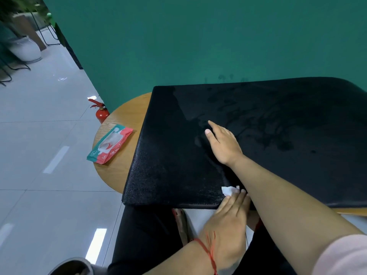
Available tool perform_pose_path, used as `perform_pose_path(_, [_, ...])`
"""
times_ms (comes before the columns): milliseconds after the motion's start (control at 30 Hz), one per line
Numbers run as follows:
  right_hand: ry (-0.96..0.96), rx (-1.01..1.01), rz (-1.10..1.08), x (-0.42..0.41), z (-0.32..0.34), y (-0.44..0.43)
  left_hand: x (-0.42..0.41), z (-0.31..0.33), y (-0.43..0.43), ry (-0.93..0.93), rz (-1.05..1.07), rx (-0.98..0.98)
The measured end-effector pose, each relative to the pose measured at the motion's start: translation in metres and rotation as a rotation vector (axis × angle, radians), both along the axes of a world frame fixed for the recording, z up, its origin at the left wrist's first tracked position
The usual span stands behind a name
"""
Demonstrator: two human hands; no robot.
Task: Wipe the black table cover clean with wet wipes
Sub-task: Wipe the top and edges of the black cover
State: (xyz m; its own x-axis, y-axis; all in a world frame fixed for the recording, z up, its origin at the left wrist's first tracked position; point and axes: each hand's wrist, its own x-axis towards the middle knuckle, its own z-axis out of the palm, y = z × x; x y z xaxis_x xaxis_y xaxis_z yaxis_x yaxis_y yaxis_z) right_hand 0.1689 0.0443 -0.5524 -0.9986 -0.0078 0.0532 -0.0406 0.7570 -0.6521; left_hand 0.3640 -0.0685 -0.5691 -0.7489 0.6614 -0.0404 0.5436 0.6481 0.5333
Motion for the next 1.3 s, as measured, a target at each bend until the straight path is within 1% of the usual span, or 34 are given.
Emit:
perform_pose_path(67, [-0.012,-0.017,-0.001,0.001,0.002,0.001,-0.005,0.0,0.002,0.01,-0.05,-0.052])
perform_pose_path(167, [-0.02,-0.027,-0.001,0.001,0.004,0.002,-0.009,-0.007,-0.01,0.118,-0.079,-0.141])
perform_pose_path(200, [-0.02,-0.028,0.001,0.002,0.005,0.002,-0.01,-0.008,-0.018,0.163,-0.057,-0.162])
perform_pose_path(267, [-0.017,-0.029,-0.004,0.002,0.005,0.002,-0.014,-0.01,-0.036,0.21,0.052,-0.198])
perform_pose_path(300, [-0.017,-0.032,-0.007,0.002,0.004,0.002,-0.018,-0.009,-0.047,0.209,0.103,-0.188])
perform_pose_path(367, [-0.019,-0.025,-0.003,0.002,0.003,0.002,-0.027,-0.005,-0.074,0.138,0.128,-0.216])
perform_pose_path(433, [-0.018,-0.009,0.008,0.001,0.0,0.002,-0.037,-0.002,-0.101,0.148,0.173,-0.225])
perform_pose_path(467, [-0.017,-0.004,0.011,0.0,-0.001,0.002,-0.041,0.002,-0.11,0.137,0.206,-0.195])
perform_pose_path(500, [-0.017,-0.001,0.015,-0.001,-0.003,0.002,-0.044,0.007,-0.117,0.088,0.236,-0.137])
perform_pose_path(533, [-0.018,0.0,0.021,-0.002,-0.004,0.003,-0.047,0.015,-0.121,0.011,0.272,-0.034])
perform_pose_path(600, [0.003,0.036,0.051,-0.003,-0.005,0.003,-0.055,0.033,-0.124,-0.217,0.337,0.262])
perform_pose_path(633, [0.041,0.082,0.084,-0.003,-0.006,0.003,-0.061,0.043,-0.125,-0.304,0.363,0.41])
perform_pose_path(700, [0.165,0.179,0.208,0.002,-0.003,-0.001,-0.076,0.055,-0.128,-0.401,0.443,0.591])
perform_pose_path(733, [0.208,0.16,0.273,0.005,0.001,-0.005,-0.083,0.059,-0.13,-0.454,0.484,0.667])
perform_pose_path(767, [0.207,0.078,0.323,0.009,0.007,-0.01,-0.091,0.063,-0.131,-0.505,0.519,0.745])
perform_pose_path(800, [0.129,-0.069,0.356,0.016,0.016,-0.017,-0.097,0.067,-0.131,-0.543,0.547,0.82])
perform_pose_path(867, [-0.161,-0.436,0.419,0.031,0.036,-0.028,-0.107,0.074,-0.13,-0.584,0.58,0.954])
perform_pose_path(900, [-0.275,-0.569,0.472,0.037,0.042,-0.032,-0.109,0.077,-0.129,-0.599,0.589,1.01])
perform_pose_path(933, [-0.328,-0.629,0.525,0.045,0.046,-0.035,-0.111,0.08,-0.128,-0.618,0.591,1.069])
perform_pose_path(967, [-0.35,-0.647,0.569,0.05,0.048,-0.036,-0.112,0.082,-0.128,-0.637,0.586,1.123])
perform_pose_path(1000, [-0.357,-0.641,0.596,0.056,0.048,-0.038,-0.113,0.085,-0.128,-0.656,0.574,1.172])
perform_pose_path(1067, [-0.357,-0.6,0.578,0.065,0.049,-0.04,-0.114,0.089,-0.129,-0.678,0.534,1.244])
perform_pose_path(1167, [-0.33,-0.565,0.563,0.074,0.05,-0.043,-0.117,0.097,-0.131,-0.716,0.48,1.315])
perform_pose_path(1300, [-0.263,-0.648,0.409,0.077,0.054,-0.034,-0.127,0.107,-0.147,-0.641,0.521,1.283])
